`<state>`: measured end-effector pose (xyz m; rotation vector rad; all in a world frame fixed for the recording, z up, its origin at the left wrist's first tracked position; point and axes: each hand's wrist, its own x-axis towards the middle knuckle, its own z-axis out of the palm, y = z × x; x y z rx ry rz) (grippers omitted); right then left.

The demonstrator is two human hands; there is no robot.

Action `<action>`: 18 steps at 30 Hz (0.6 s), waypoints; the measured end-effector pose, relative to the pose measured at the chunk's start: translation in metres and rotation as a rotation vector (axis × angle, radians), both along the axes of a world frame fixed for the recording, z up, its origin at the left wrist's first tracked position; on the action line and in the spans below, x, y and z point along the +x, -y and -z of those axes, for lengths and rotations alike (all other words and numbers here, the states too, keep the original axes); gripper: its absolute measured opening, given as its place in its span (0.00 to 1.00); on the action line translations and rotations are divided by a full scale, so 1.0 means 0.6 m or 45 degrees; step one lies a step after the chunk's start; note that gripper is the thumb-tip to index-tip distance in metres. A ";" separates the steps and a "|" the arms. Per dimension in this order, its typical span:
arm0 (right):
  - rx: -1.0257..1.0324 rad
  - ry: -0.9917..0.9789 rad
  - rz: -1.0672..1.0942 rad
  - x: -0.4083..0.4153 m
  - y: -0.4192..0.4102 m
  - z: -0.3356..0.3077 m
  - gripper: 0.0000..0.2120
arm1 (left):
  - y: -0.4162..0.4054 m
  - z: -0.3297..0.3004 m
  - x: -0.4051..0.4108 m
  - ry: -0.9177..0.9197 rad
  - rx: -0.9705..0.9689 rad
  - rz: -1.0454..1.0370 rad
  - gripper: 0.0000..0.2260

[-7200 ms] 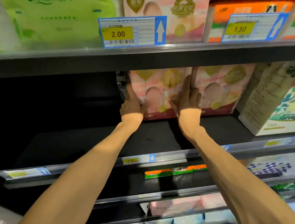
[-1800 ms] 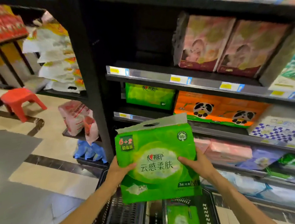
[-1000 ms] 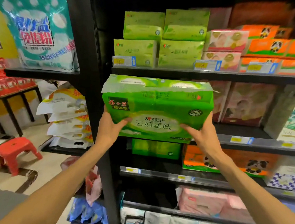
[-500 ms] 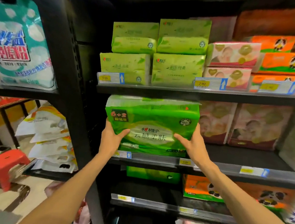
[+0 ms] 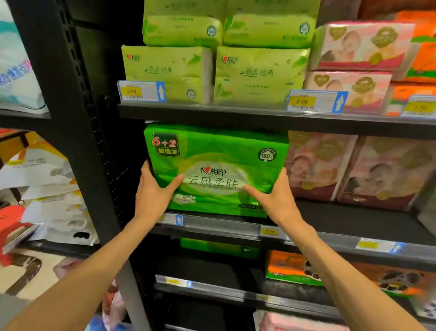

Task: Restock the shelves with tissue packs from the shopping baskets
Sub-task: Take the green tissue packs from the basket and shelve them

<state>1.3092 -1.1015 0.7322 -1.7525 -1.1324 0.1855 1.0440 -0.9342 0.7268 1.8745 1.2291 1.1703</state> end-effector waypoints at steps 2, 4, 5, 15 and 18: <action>-0.064 0.100 0.078 -0.003 -0.004 0.001 0.44 | 0.001 0.015 0.001 -0.111 0.026 -0.013 0.46; -0.149 0.132 0.152 -0.003 -0.009 -0.003 0.43 | -0.001 0.018 0.008 -0.100 -0.024 0.038 0.45; -0.197 0.132 0.184 -0.002 -0.014 -0.005 0.42 | -0.005 0.016 0.013 -0.074 -0.066 0.064 0.46; -0.228 0.231 0.313 -0.001 -0.069 0.003 0.27 | -0.060 0.009 0.080 -0.080 -0.068 -0.056 0.45; -0.298 0.339 0.338 0.013 -0.089 0.014 0.23 | -0.091 0.008 0.097 -0.043 -0.087 -0.060 0.45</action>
